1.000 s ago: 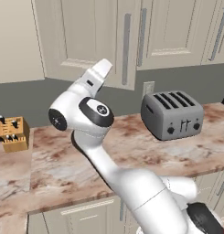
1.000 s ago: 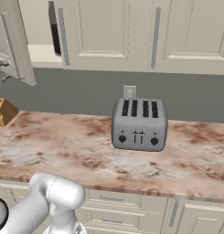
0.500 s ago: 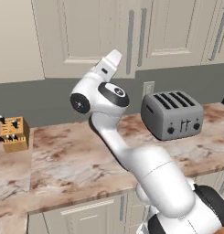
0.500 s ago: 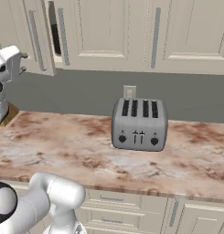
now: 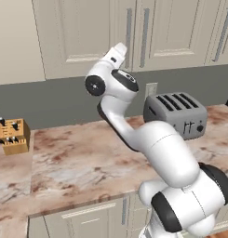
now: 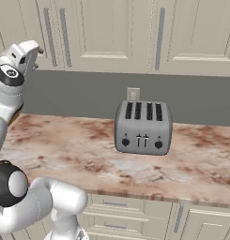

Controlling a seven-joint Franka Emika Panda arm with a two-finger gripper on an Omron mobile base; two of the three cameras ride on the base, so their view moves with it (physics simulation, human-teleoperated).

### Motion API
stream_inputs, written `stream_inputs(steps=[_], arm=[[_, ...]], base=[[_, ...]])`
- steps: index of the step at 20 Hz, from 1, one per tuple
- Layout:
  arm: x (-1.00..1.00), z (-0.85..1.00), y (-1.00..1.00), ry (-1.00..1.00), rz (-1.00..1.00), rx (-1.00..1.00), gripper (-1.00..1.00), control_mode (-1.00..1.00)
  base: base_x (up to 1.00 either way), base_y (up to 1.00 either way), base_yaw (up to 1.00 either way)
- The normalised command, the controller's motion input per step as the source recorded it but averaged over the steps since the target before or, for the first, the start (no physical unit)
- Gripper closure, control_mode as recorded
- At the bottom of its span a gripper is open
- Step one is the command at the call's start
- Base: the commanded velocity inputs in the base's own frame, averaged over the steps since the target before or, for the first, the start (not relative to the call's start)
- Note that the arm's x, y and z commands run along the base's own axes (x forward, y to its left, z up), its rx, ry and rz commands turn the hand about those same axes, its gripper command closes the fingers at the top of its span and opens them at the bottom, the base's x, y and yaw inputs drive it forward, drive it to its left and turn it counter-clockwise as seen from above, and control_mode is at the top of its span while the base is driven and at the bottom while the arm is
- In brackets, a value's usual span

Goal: Pick the candle and jar from the dining table and place them in the open cabinet. Close the cabinet after placing the objects.

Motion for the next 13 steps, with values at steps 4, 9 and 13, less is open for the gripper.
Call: stream_inputs(steps=[4,9,13], arm=[[0.86,0.00,-0.31,0.13,0.06,0.03,-1.00,-1.00],[0.80,-0.01,-0.29,0.12,0.06,0.03,-1.00,-1.00],[0.69,-0.04,-0.24,0.11,0.05,0.02,-1.00,-1.00]], base=[[0.00,0.00,0.00],[0.00,0.00,0.00],[0.00,0.00,0.00]])
